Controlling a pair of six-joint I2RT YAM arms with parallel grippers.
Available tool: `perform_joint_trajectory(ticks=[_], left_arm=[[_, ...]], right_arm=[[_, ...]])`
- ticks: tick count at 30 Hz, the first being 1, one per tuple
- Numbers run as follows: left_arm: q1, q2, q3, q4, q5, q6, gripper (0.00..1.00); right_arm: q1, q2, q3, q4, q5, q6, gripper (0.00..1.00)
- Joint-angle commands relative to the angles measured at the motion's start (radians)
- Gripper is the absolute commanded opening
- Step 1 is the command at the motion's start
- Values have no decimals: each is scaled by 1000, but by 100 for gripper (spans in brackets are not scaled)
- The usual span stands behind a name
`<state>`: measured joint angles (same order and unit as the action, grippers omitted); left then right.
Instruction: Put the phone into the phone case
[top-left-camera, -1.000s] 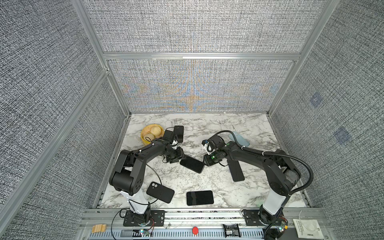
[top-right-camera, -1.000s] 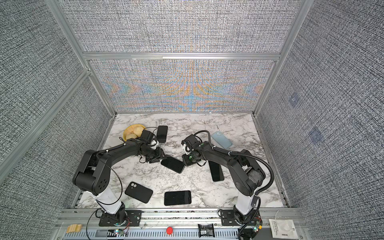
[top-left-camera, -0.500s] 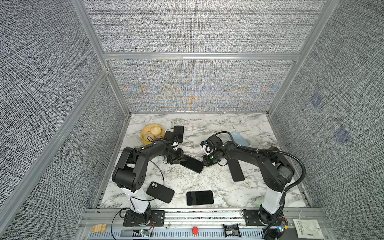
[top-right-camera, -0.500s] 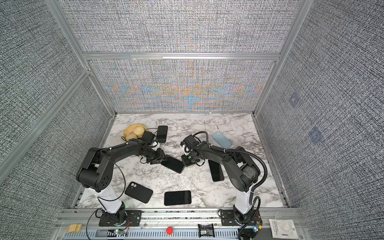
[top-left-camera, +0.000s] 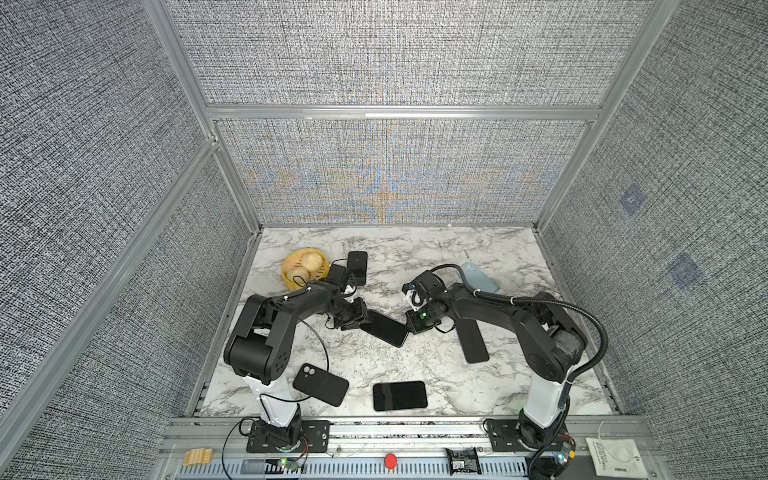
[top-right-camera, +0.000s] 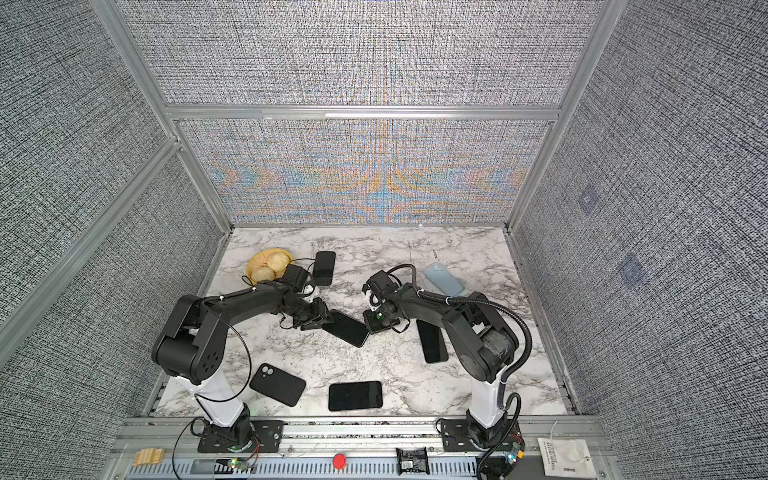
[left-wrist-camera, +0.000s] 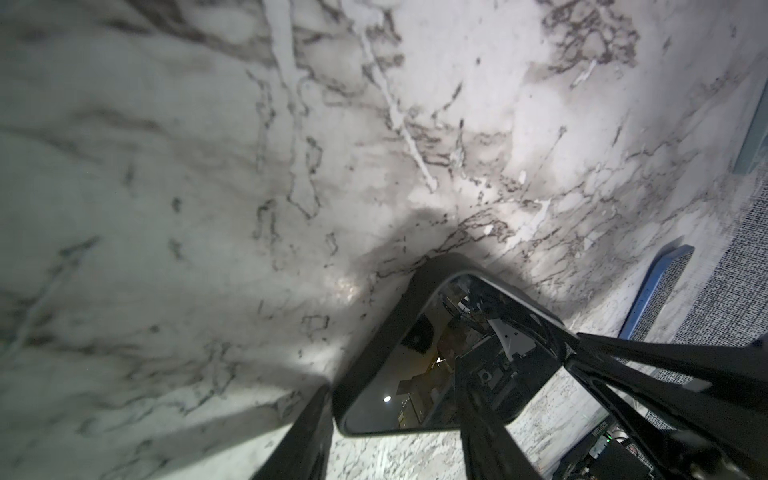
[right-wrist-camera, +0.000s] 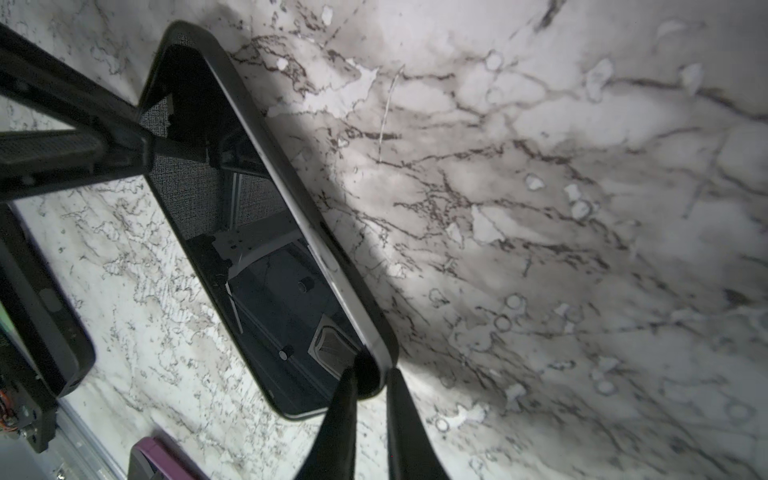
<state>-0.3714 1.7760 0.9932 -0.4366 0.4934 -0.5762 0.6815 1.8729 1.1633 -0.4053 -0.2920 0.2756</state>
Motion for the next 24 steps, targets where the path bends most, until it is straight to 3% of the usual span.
perform_joint_trajectory(ticks=[1,24], left_arm=[[-4,9,5,25,29,-5,50],[-6,29,2,55,39,-17,49]], right_arm=[[10,20,-5,15,-31,1,13],[16,96,-63,65,-56,34,7]])
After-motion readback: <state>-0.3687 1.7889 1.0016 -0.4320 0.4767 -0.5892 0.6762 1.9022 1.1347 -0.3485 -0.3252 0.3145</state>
